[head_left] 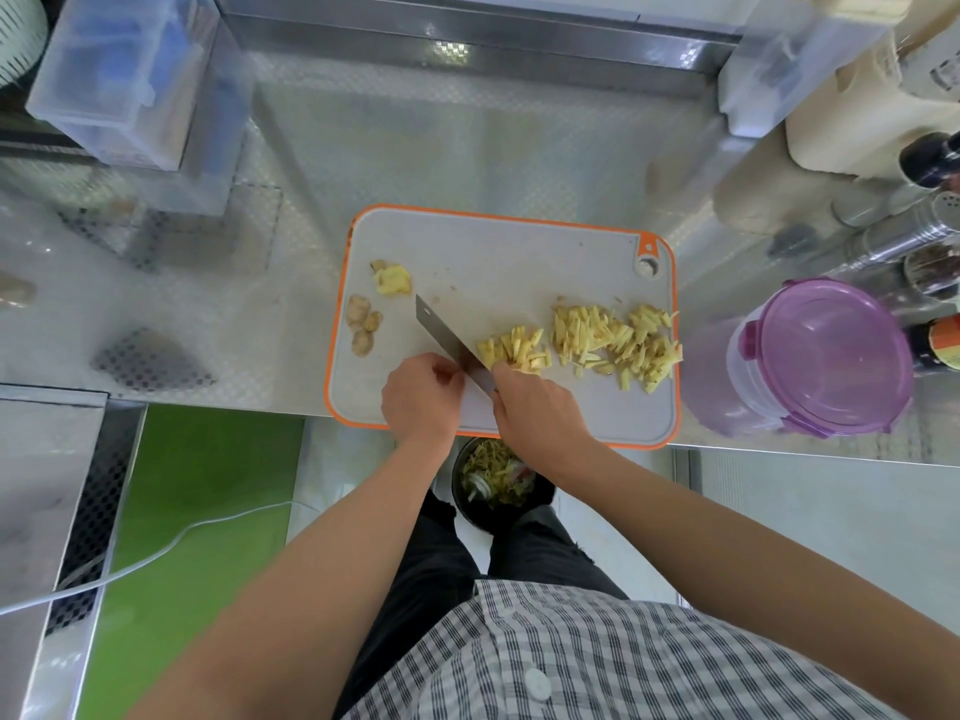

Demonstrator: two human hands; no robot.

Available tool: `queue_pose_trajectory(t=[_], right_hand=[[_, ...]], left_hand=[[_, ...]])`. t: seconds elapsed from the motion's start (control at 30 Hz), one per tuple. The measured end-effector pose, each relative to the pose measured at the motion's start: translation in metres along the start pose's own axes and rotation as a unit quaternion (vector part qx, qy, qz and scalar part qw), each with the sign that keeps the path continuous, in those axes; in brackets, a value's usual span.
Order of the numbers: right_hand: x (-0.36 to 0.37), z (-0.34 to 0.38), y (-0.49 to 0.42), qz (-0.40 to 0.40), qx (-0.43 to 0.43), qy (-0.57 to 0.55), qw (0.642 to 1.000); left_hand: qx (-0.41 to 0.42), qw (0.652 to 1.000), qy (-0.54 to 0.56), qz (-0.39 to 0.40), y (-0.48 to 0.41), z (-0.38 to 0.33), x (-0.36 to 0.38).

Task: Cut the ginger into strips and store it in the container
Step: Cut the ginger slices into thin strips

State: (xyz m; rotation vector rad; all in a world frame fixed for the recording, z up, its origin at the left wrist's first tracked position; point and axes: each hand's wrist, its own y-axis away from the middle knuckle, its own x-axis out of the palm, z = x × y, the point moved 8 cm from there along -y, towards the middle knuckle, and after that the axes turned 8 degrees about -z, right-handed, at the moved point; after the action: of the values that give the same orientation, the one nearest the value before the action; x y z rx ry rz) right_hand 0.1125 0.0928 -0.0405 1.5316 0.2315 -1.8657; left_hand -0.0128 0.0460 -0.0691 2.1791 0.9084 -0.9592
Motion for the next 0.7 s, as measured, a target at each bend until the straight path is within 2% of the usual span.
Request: queue_pose_trajectory(t=[0.1,0.23,0.4,0.7], right_hand=[[0.001,0.003,-0.006,0.003,0.008,-0.005,1.0],[-0.005,0.0,-0.01,-0.015,0.045,-0.086,0.995],[-0.007,0.001,0.001,-0.016,0.011,-0.076,0.997],[-0.006,0.001,-0.001,-0.002,0.012,-0.055,0.998]], left_hand=[[-0.002,1.0,-0.007,-0.003,0.0,0.0,0.0],[0.004,1.0,0.006,0.001,0.0,-0.001,-0.001],[0.013,1.0,0.015,-0.003,0.001,-0.002,-0.001],[0.014,1.0,0.014,-0.005,0.001,-0.003,-0.001]])
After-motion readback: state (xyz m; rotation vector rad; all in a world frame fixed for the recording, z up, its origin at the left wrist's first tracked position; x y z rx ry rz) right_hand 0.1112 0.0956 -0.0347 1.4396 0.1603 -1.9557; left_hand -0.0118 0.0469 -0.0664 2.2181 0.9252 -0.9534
